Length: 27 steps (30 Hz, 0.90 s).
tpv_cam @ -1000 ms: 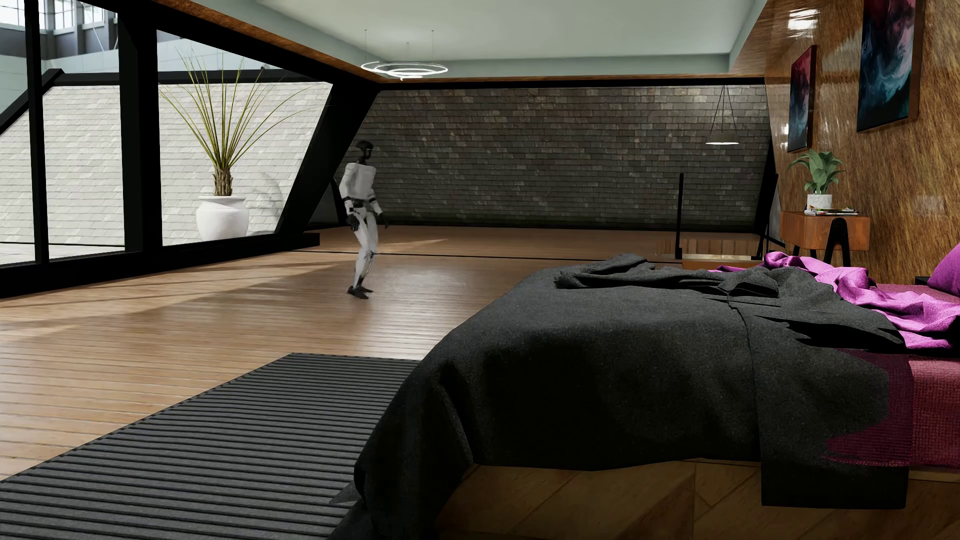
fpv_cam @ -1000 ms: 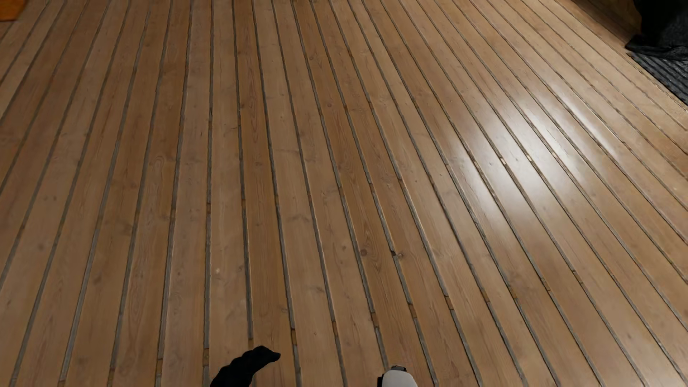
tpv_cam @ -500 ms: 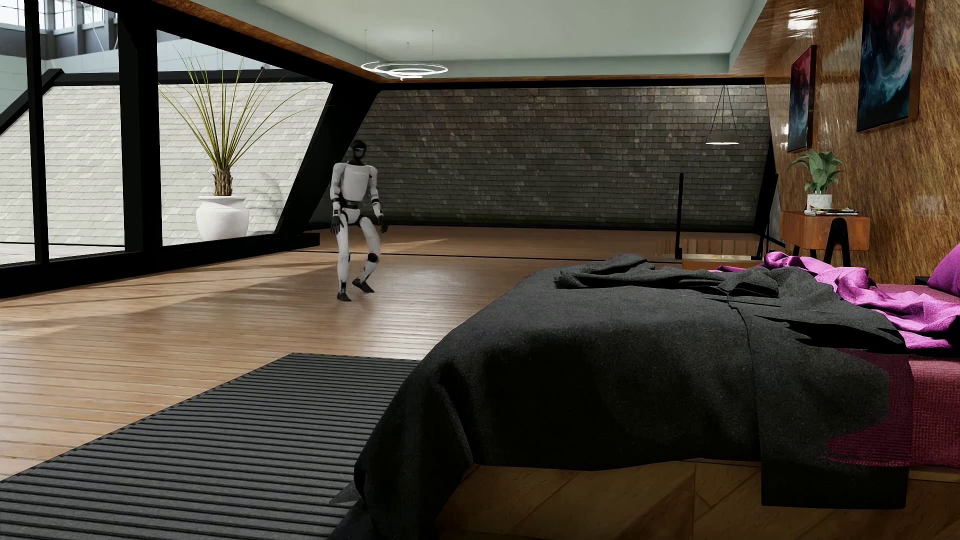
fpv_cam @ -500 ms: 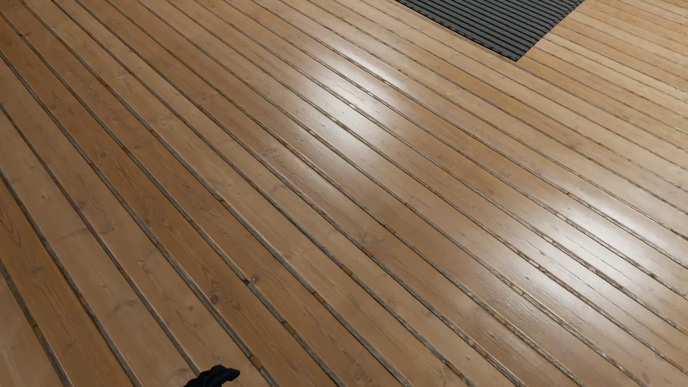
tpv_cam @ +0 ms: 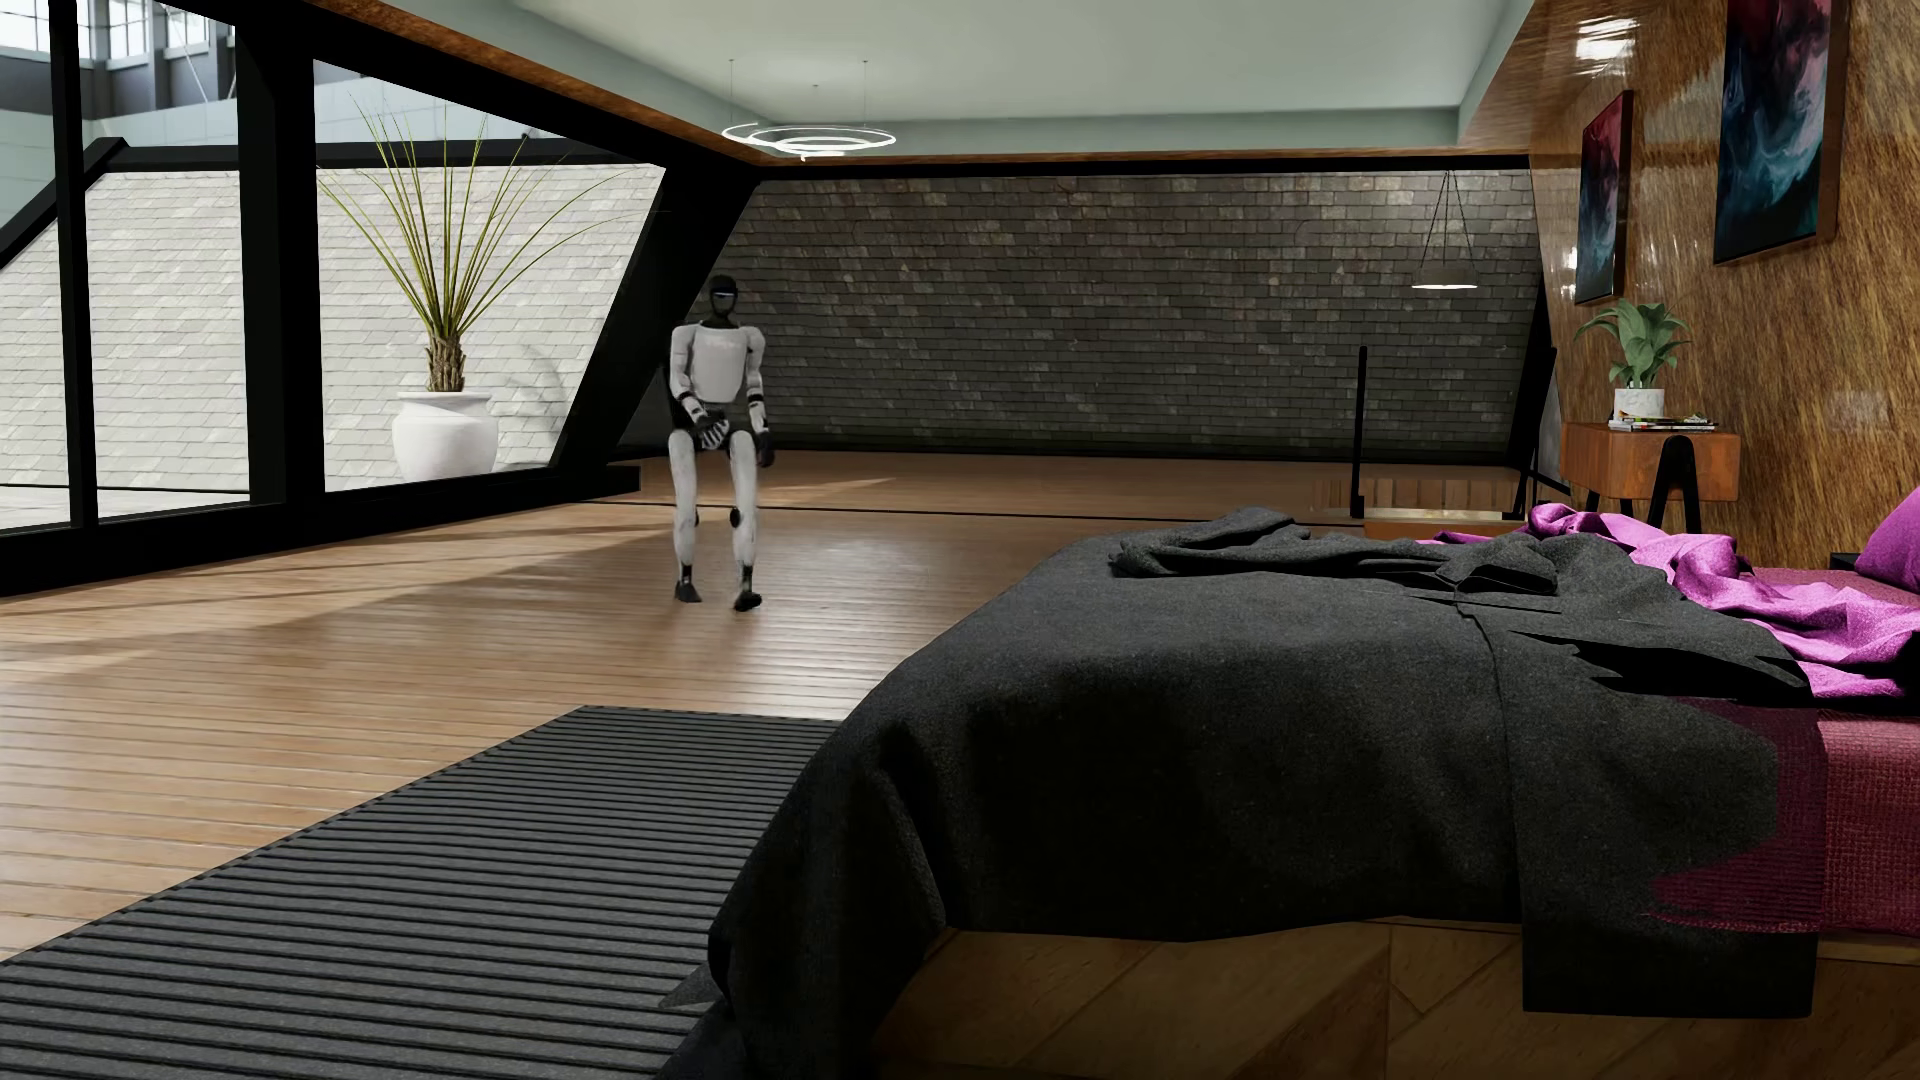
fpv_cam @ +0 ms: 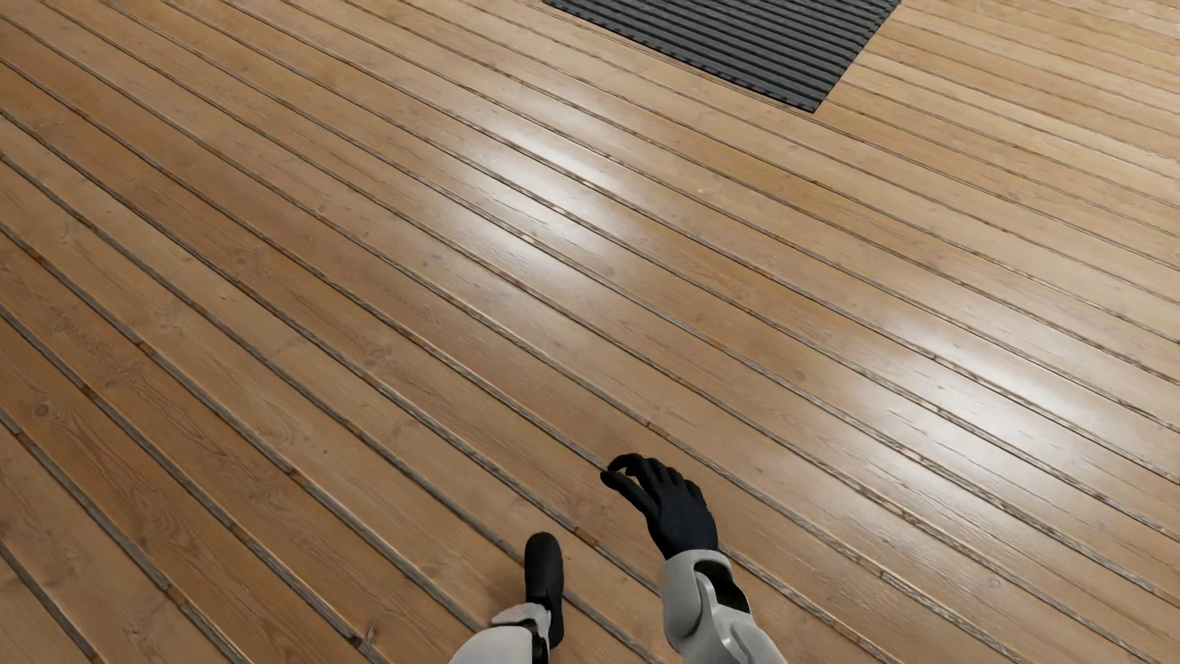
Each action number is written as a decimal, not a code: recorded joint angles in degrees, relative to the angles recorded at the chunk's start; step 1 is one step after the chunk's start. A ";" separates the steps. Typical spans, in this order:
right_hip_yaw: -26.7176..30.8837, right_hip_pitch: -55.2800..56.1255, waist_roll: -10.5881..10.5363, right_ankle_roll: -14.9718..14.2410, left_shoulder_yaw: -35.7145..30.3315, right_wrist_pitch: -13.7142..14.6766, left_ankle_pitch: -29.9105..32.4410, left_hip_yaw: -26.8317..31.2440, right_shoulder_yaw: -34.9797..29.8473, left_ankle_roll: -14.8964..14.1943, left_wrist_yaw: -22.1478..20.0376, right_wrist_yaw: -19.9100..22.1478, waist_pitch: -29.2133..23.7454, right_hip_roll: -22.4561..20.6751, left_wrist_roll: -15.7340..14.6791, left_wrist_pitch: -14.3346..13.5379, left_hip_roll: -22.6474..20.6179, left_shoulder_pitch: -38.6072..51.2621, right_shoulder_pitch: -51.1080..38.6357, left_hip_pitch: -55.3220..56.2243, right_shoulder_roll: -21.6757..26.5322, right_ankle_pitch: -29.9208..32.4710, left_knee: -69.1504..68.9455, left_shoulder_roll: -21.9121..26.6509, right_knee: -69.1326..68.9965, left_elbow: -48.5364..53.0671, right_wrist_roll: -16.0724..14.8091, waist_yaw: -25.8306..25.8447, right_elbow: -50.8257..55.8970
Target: Approach the bed
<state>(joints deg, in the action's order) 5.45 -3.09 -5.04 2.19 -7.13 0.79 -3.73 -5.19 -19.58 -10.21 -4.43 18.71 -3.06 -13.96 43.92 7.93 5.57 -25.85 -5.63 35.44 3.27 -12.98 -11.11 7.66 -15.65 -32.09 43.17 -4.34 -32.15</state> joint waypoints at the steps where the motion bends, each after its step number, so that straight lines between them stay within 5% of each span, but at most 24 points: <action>1: 1.06 -2.27 0.49 0.00 1.22 -0.28 0.44 1.33 -2.02 -1.26 0.37 -1.67 0.50 0.24 0.58 0.61 -1.15 -0.14 -1.05 -0.30 0.14 -0.10 0.71 -0.57 0.46 -0.85 0.49 -0.53 -2.51; 3: 2.51 -6.64 1.78 -0.25 4.88 -2.08 7.57 1.71 -5.76 5.76 -0.73 -5.66 1.39 1.19 0.57 2.38 -3.03 0.56 -2.52 -0.16 0.88 1.03 -6.07 -2.70 0.03 -3.19 3.02 -1.29 -10.45; 5: 2.37 -8.95 4.07 -2.37 8.61 -7.37 7.73 0.53 -5.65 8.15 -2.45 -8.59 2.03 2.82 0.55 4.33 -5.11 3.03 -1.17 -1.21 0.46 6.04 -12.28 -4.50 -3.47 -6.14 4.07 -1.82 -19.74; 6: 2.89 -8.16 5.52 -5.21 10.54 -10.21 6.09 -0.14 -4.93 8.52 -3.31 -9.83 2.11 3.76 0.30 4.81 -6.43 4.50 -0.02 -2.48 0.06 10.61 -13.42 -5.45 -7.53 -6.89 3.57 -1.99 -23.68; 7: 3.90 -5.57 6.97 -11.13 12.23 -11.81 4.23 -1.10 -5.54 8.82 -3.84 -12.31 1.97 4.59 -0.30 5.24 -7.54 6.81 1.28 -3.75 0.36 15.32 -13.93 -6.48 -14.11 -6.85 3.84 -2.11 -25.84; 8: 4.01 -1.39 8.34 -16.11 13.18 -11.12 2.39 -2.30 -8.32 8.47 -4.62 -16.07 1.72 5.30 -1.02 4.48 -8.35 8.47 2.15 -5.21 1.73 20.23 -14.06 -7.30 -23.42 -6.46 5.46 -2.22 -26.66; 10: -1.91 9.59 10.75 -16.39 12.39 -5.69 -1.59 -5.74 -15.44 6.69 -6.41 -20.87 0.99 9.25 -1.37 0.44 -9.51 10.40 4.14 -8.19 7.60 24.75 -14.85 -8.09 -43.58 -6.55 9.73 -2.62 -22.95; 12: 1.16 19.55 13.21 -16.77 10.21 -3.92 -5.14 -8.22 -15.27 5.13 -7.68 -18.91 0.20 12.85 -0.26 -2.71 -12.09 13.05 8.44 -13.36 12.33 18.53 -13.92 -7.84 -56.58 -7.02 6.64 -1.60 -15.87; 15: 1.57 31.40 15.84 -6.01 8.39 -7.67 -9.18 -8.74 -6.54 4.97 -7.70 -12.44 -0.69 20.55 2.07 -3.81 -16.81 18.73 16.87 -21.43 13.99 7.57 -12.58 -6.85 -56.17 -10.11 -4.15 1.16 -7.99; 17: 2.85 35.72 16.28 -4.68 7.14 -11.21 -11.16 -7.43 -2.80 5.65 -7.19 -8.06 -0.80 19.92 3.40 -2.83 -18.87 21.70 20.21 -25.98 11.60 2.73 -12.24 -6.58 -44.35 -10.73 -6.32 3.43 -6.53; 19: 4.40 37.30 15.76 -3.87 5.58 -12.41 -12.07 -6.20 -2.41 6.50 -7.29 -7.91 -0.42 17.16 3.54 -3.53 -19.81 23.64 21.06 -30.70 10.52 5.71 -10.17 -5.66 -27.15 -10.79 -5.76 5.34 -7.27; 21: -0.96 37.40 14.95 -3.72 2.80 -11.90 -12.30 -5.16 -3.19 7.48 -6.63 -10.27 0.26 17.67 3.88 -4.67 -20.44 25.40 20.82 -35.07 9.71 13.22 -7.21 -3.93 -8.77 -10.55 -4.22 6.68 -9.29; 24: -1.63 36.05 13.09 -7.88 -0.93 -11.58 -13.27 -2.05 -1.53 7.57 -5.49 -11.71 1.30 14.82 4.27 -5.03 -21.54 27.10 21.34 -41.27 7.79 13.51 -4.97 -2.28 6.66 -10.16 -2.75 8.60 -11.70; 27: 4.55 35.64 10.07 -0.44 -2.84 -12.14 -11.62 2.36 1.14 6.02 -4.96 -11.44 2.21 9.58 3.39 -3.74 -20.44 26.67 22.01 -46.68 4.93 23.26 -5.21 -1.76 -0.52 -11.16 -1.74 10.05 -14.85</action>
<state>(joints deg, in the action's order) 10.01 32.56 5.04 1.75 -9.97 -11.36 -15.34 -2.83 -18.43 -4.19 -9.39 7.28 -0.85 -4.38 47.31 4.19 -14.86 0.82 16.38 -11.24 8.20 10.27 -16.32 5.89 -16.17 -43.24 41.43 5.71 -47.00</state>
